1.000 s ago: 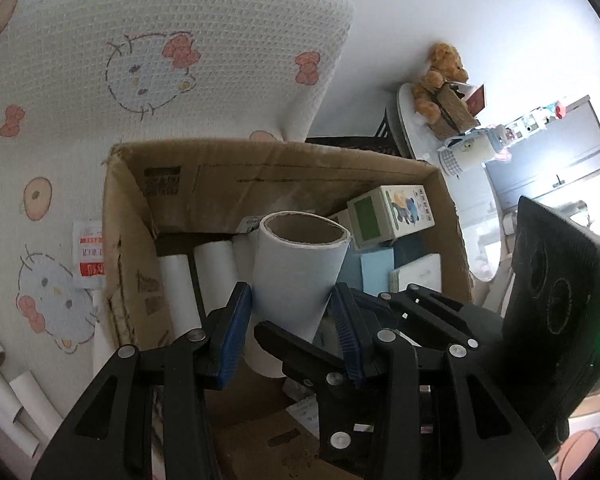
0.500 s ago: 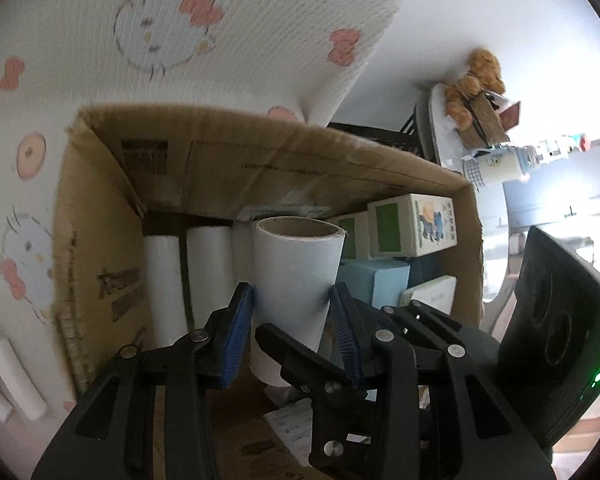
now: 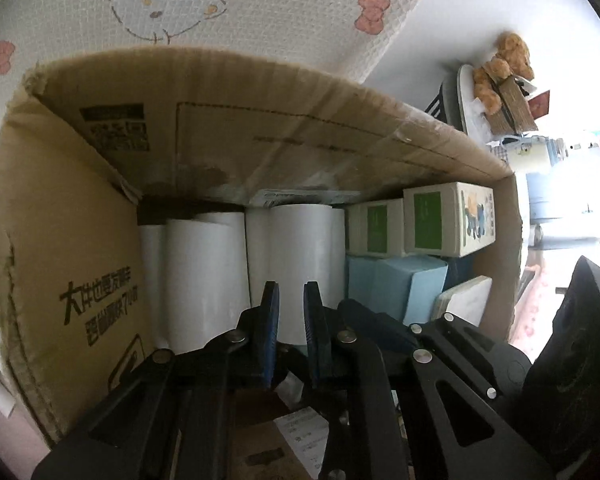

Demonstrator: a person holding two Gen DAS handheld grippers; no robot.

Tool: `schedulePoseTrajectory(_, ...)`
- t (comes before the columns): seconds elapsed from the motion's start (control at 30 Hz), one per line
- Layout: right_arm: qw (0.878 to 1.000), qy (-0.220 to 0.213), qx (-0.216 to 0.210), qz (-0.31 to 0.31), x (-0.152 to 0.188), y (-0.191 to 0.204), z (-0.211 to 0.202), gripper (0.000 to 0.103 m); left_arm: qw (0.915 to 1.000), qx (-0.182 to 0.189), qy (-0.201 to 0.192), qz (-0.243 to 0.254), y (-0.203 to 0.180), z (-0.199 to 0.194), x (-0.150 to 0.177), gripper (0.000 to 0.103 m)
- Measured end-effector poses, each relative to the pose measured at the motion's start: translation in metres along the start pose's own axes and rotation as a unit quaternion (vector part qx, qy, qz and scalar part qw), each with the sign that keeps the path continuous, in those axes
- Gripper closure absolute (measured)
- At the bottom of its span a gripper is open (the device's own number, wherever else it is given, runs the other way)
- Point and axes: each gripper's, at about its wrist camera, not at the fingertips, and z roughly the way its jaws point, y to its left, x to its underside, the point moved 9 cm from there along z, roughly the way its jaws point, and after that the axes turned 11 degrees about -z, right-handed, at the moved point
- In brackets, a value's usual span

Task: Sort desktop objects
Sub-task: 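Open both tools and release the roll among the rolls in the box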

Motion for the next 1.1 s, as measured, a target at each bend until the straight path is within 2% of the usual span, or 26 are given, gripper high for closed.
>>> schedulePoseTrajectory(0.07, 1.0, -0.002, -0.005, 0.004, 0.002, 0.001, -0.002, 0.066, 0.9995, -0.014, -0.022, 0.016, -0.001, -0.007, -0.001, 0.09)
schedulePoseTrajectory(0.2, 0.999, -0.013, -0.029, 0.026, 0.004, 0.003, -0.007, 0.066, 0.9927, -0.053, -0.057, 0.092, -0.011, -0.028, 0.002, 0.09)
schedulePoseTrajectory(0.27, 0.998, -0.016, -0.047, 0.038, 0.003, 0.006, -0.007, 0.066, 0.9866, -0.053, -0.084, 0.129, -0.018, -0.043, 0.007, 0.09)
schedulePoseTrajectory(0.37, 0.997, -0.013, -0.057, 0.041, 0.002, 0.015, -0.004, 0.066, 0.9831, -0.029, -0.103, 0.149, -0.024, -0.061, 0.01, 0.089)
schedulePoseTrajectory(0.53, 0.993, 0.011, -0.093, 0.066, 0.0, 0.034, 0.013, 0.072, 0.9777, -0.033, -0.128, 0.163, -0.015, -0.077, 0.006, 0.09)
schedulePoseTrajectory(0.6, 0.994, 0.019, -0.083, 0.07, -0.003, 0.037, 0.021, 0.072, 0.9779, -0.04, -0.135, 0.155, -0.005, -0.08, 0.002, 0.09)
schedulePoseTrajectory(0.73, 0.993, 0.038, -0.079, 0.077, -0.006, 0.046, 0.037, 0.072, 0.9835, -0.016, -0.123, 0.132, 0.008, -0.081, -0.004, 0.09)
schedulePoseTrajectory(0.83, 0.992, 0.073, -0.064, 0.081, -0.002, 0.053, 0.052, 0.072, 0.9835, -0.015, -0.129, 0.126, 0.016, -0.084, -0.003, 0.09)
schedulePoseTrajectory(0.93, 0.989, 0.094, -0.07, 0.093, 0.001, 0.059, 0.061, 0.072, 0.9836, -0.012, -0.127, 0.127, 0.022, -0.086, -0.001, 0.09)
schedulePoseTrajectory(1.1, 0.989, 0.097, -0.046, 0.104, -0.004, 0.058, 0.068, 0.074, 0.9848, 0.003, -0.126, 0.12, 0.03, -0.088, 0.001, 0.09)
